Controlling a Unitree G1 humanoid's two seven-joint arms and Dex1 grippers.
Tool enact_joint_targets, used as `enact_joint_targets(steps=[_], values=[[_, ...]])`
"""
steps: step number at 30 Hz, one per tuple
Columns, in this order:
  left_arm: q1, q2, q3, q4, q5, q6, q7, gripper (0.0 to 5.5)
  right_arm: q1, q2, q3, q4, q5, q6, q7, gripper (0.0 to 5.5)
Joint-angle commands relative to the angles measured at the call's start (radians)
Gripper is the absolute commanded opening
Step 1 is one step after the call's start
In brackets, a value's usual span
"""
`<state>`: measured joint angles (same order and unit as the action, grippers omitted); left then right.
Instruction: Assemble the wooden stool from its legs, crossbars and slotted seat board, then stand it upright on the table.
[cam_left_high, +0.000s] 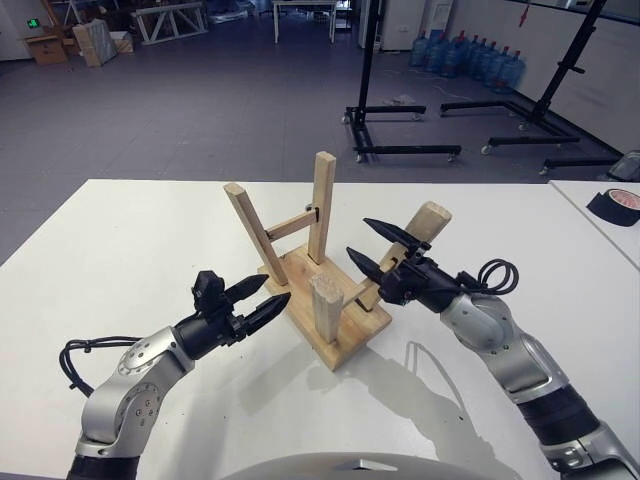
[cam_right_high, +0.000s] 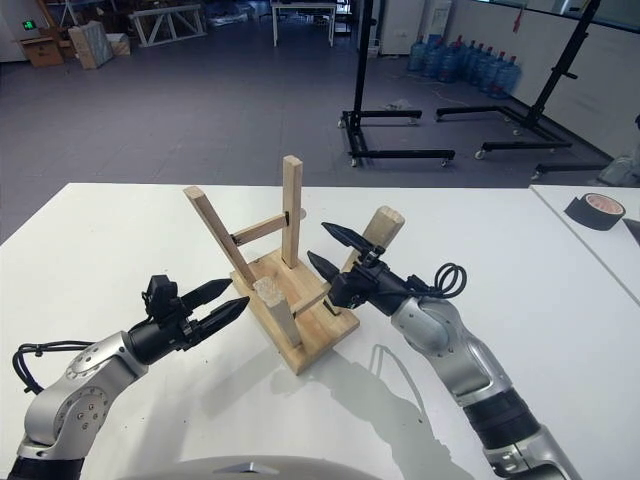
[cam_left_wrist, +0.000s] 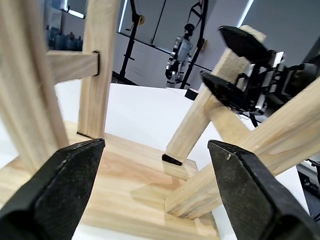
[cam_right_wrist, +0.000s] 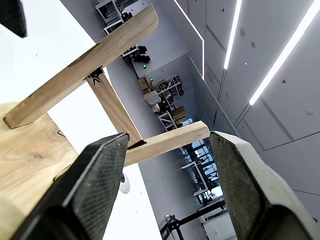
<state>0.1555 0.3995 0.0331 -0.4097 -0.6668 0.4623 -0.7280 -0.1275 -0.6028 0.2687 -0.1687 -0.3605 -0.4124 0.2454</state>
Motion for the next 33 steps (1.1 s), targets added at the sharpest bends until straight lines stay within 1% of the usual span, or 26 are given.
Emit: enact_joint_targets(steps=[1, 3, 7, 9, 11, 14, 17, 19, 21, 23, 26, 31, 33], values=[[-0.011, 0.012, -0.007, -0.060, 0.008, -0.009, 0.008, 3.77, 0.014, -0.008, -0.035, 0.012, -0.027, 0.082, 0.041, 3.01], [0.003, 0.033, 0.019, -0.099, -0.011, -0.022, -0.015, 3.77, -0.052, 0.026, -0.087, -0.066, 0.028, 0.118, 0.034, 3.01], [0.011, 0.084, 0.072, -0.134, -0.039, -0.033, -0.060, 3.77, -0.159, 0.078, -0.122, -0.185, 0.094, 0.207, 0.068, 3.01], [0.014, 0.113, 0.076, -0.163, -0.054, -0.026, -0.089, 3.77, -0.202, 0.091, -0.143, -0.215, 0.115, 0.244, 0.079, 3.01], [0.017, 0.142, 0.055, -0.206, -0.067, -0.009, -0.114, 3.77, -0.240, 0.113, -0.185, -0.227, 0.200, 0.332, 0.099, 3.01], [-0.007, 0.162, 0.008, -0.239, -0.064, 0.003, -0.126, 3.77, -0.284, 0.137, -0.275, -0.218, 0.433, 0.554, 0.169, 3.01], [-0.053, 0.154, -0.031, -0.244, -0.061, 0.017, -0.111, 3.77, -0.258, 0.105, -0.404, -0.202, 0.784, 0.827, 0.309, 3.01], [-0.072, 0.147, -0.054, -0.244, -0.053, 0.019, -0.096, 3.77, -0.244, 0.084, -0.468, -0.161, 0.909, 0.930, 0.357, 3.01], [-0.090, 0.138, -0.066, -0.248, -0.067, 0.023, -0.088, 3.77, -0.243, 0.078, -0.509, -0.131, 0.978, 0.979, 0.369, 3.01], [-0.115, 0.128, -0.079, -0.255, -0.089, 0.031, -0.081, 3.77, -0.235, 0.065, -0.523, -0.112, 1.000, 0.995, 0.378, 3.01], [-0.146, 0.107, -0.081, -0.260, -0.132, 0.052, -0.052, 3.77, -0.222, 0.067, -0.502, -0.106, 0.997, 0.999, 0.382, 3.01], [-0.097, 0.146, -0.060, -0.294, -0.157, 0.063, -0.057, 3.77, -0.192, 0.081, -0.478, -0.132, 1.012, 1.025, 0.376, 3.01], [-0.091, 0.157, -0.073, -0.306, -0.165, 0.071, -0.063, 3.77, -0.182, 0.085, -0.464, -0.151, 1.010, 1.027, 0.367, 3.01]])
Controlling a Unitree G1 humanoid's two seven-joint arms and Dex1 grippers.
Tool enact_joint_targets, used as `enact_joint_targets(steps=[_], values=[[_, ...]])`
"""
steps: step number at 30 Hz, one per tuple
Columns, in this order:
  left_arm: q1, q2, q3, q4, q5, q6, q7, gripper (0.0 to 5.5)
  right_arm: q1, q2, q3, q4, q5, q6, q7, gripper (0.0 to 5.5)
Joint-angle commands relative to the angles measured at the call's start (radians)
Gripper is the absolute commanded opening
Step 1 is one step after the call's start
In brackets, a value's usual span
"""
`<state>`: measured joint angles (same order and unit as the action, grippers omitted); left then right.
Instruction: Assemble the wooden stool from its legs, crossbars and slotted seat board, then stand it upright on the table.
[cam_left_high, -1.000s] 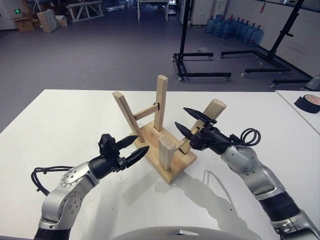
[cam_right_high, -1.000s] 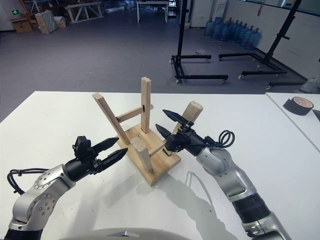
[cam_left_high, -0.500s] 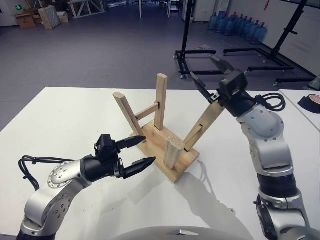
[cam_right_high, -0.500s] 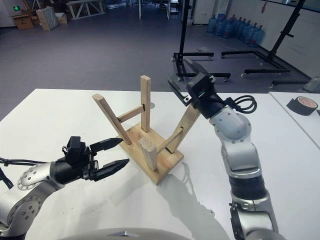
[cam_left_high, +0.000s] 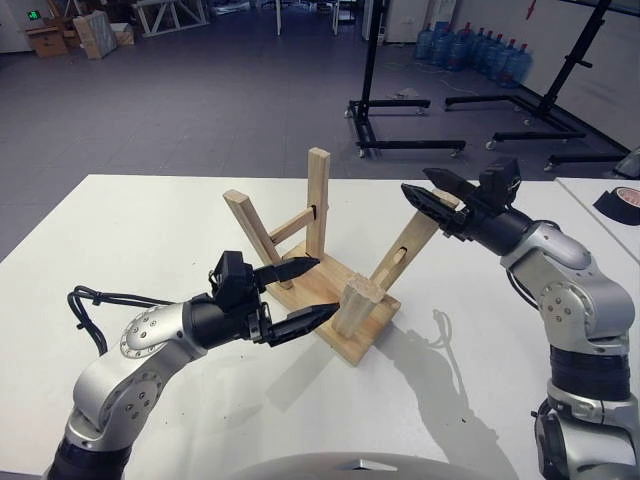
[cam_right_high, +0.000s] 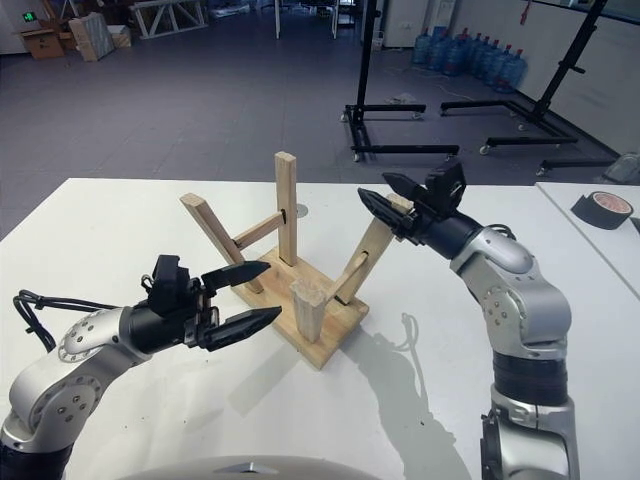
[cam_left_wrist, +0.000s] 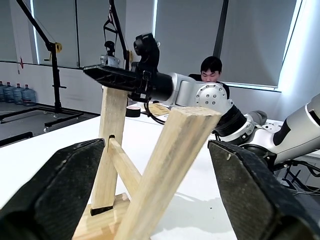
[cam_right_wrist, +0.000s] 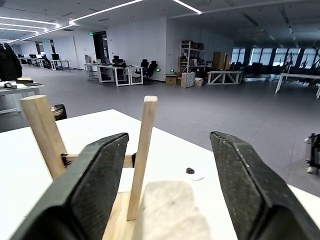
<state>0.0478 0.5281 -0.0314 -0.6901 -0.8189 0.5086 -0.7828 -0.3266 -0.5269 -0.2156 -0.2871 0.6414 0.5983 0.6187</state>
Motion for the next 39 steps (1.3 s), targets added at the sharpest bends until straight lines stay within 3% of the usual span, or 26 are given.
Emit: enact_joint_targets(steps=[1, 25, 39], values=[[0.008, 0.024, -0.021, -0.027, -0.010, 0.030, -0.001, 3.77, 0.019, 0.011, 0.028, -0.043, 0.007, 0.017, -0.009, 3.01], [-0.088, -0.019, -0.109, 0.068, 0.158, 0.004, 0.087, 3.77, 0.107, -0.004, 0.176, -0.171, -0.049, -0.023, 0.030, 3.01], [-0.111, -0.037, -0.161, 0.137, 0.258, -0.022, 0.090, 3.77, 0.139, -0.008, 0.337, -0.272, -0.159, -0.037, 0.040, 3.01]])
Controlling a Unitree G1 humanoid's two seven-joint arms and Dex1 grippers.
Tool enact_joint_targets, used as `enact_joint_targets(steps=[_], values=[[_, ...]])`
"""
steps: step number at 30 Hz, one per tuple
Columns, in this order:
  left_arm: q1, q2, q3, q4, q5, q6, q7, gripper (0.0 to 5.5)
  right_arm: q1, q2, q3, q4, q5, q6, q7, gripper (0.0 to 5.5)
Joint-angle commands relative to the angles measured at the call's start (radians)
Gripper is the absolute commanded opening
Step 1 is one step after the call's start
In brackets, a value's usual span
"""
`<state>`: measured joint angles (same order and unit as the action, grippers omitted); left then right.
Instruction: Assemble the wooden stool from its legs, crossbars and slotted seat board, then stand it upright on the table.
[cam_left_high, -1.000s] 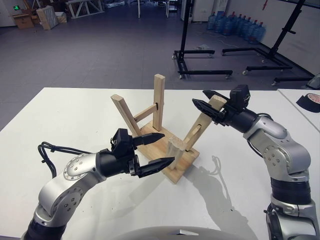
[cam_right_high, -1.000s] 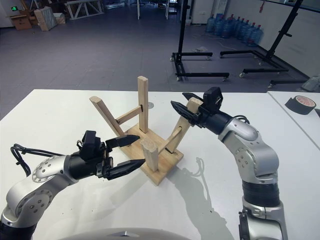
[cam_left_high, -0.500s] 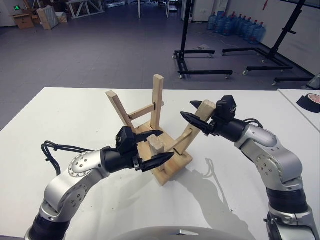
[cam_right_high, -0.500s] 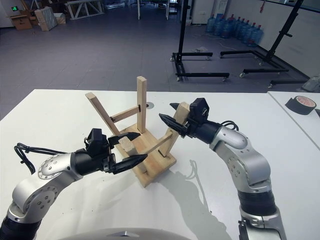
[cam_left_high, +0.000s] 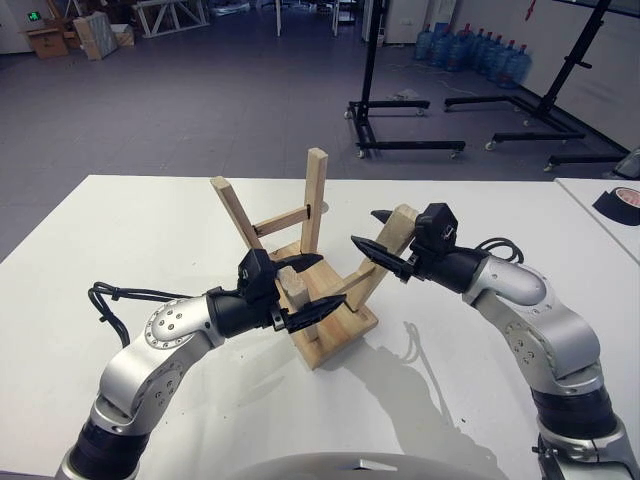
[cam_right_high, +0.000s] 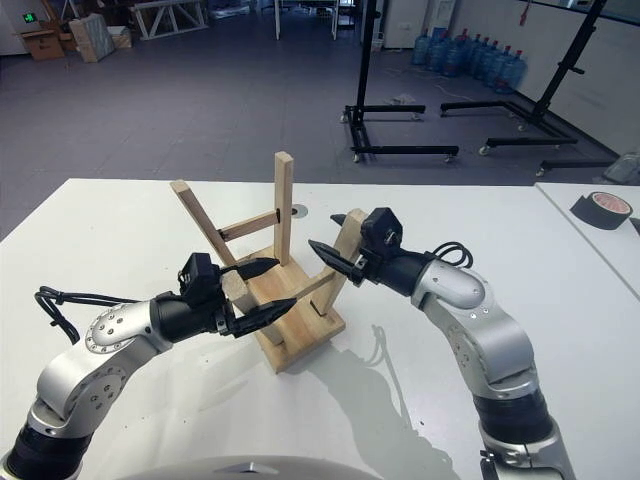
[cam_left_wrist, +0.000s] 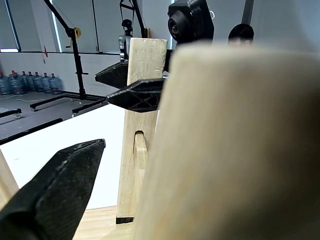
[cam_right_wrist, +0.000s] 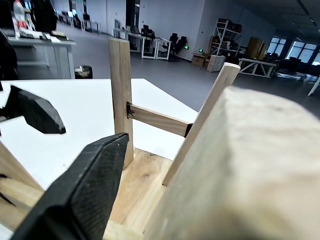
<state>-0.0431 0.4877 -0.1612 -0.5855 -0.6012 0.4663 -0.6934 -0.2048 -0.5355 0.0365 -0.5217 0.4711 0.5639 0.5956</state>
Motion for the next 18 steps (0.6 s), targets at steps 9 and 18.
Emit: enact_joint_targets(steps=[9, 18], values=[[-0.053, 0.000, -0.063, 0.084, 0.052, 0.015, -0.022, 3.77, -0.028, 0.006, 0.177, -0.055, 0.051, 0.017, 0.140, 3.01], [-0.077, -0.004, -0.084, 0.135, 0.062, 0.005, -0.045, 3.77, -0.078, -0.002, 0.234, -0.061, 0.148, 0.122, 0.267, 3.01]])
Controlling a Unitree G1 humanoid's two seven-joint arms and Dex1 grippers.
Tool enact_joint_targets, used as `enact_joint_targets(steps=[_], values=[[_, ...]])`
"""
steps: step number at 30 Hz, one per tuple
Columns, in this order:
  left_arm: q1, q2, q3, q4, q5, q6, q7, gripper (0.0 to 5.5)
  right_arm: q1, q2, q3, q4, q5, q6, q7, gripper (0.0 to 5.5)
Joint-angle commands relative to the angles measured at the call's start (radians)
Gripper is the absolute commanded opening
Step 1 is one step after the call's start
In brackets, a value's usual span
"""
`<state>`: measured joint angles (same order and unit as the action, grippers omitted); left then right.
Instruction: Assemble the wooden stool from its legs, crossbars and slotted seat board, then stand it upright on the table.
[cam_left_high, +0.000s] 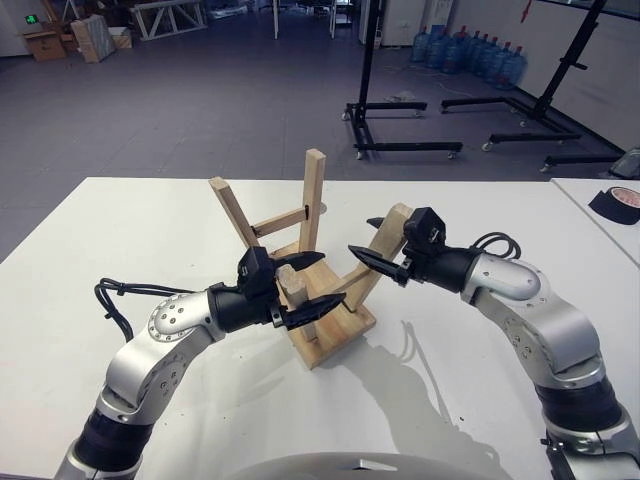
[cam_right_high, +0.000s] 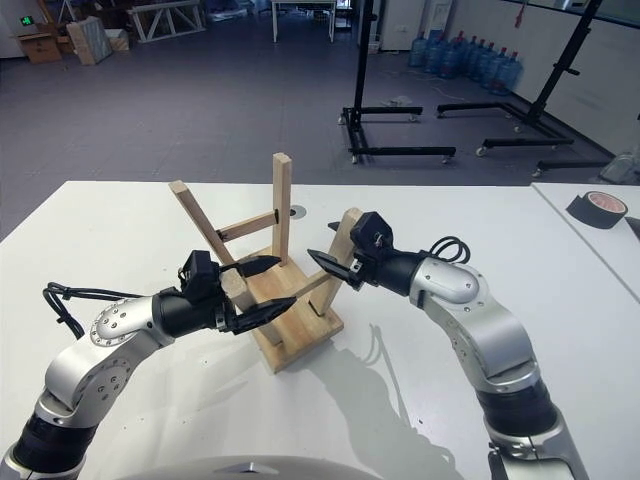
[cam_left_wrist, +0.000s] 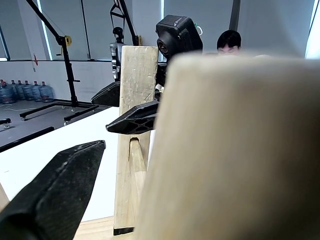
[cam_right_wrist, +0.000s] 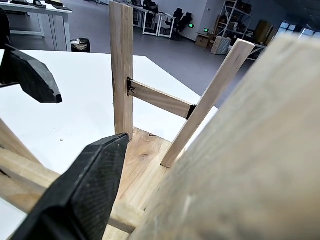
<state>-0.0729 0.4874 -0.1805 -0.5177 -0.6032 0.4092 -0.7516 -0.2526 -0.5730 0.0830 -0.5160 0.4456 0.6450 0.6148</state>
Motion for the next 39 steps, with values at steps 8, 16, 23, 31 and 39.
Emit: enact_joint_targets(steps=[8, 16, 23, 31, 39], values=[[0.000, 0.006, -0.025, 0.069, 0.061, 0.038, 0.020, 3.77, 0.076, -0.025, 0.079, -0.074, 0.115, -0.056, 0.204, 3.01], [-0.008, 0.007, -0.021, 0.090, 0.072, 0.018, 0.017, 3.77, 0.028, -0.058, 0.003, -0.031, 0.095, -0.106, 0.213, 3.01], [0.001, 0.010, -0.022, 0.090, 0.070, 0.009, 0.015, 3.77, -0.062, -0.048, -0.096, -0.012, 0.161, -0.070, 0.192, 3.01], [-0.001, 0.002, -0.026, 0.088, 0.080, 0.005, 0.022, 3.77, -0.091, -0.076, -0.109, 0.018, 0.161, -0.059, 0.197, 3.01], [-0.010, -0.007, -0.023, 0.086, 0.088, 0.005, 0.018, 3.77, 0.002, -0.115, -0.075, 0.114, 0.075, -0.124, 0.235, 3.01]])
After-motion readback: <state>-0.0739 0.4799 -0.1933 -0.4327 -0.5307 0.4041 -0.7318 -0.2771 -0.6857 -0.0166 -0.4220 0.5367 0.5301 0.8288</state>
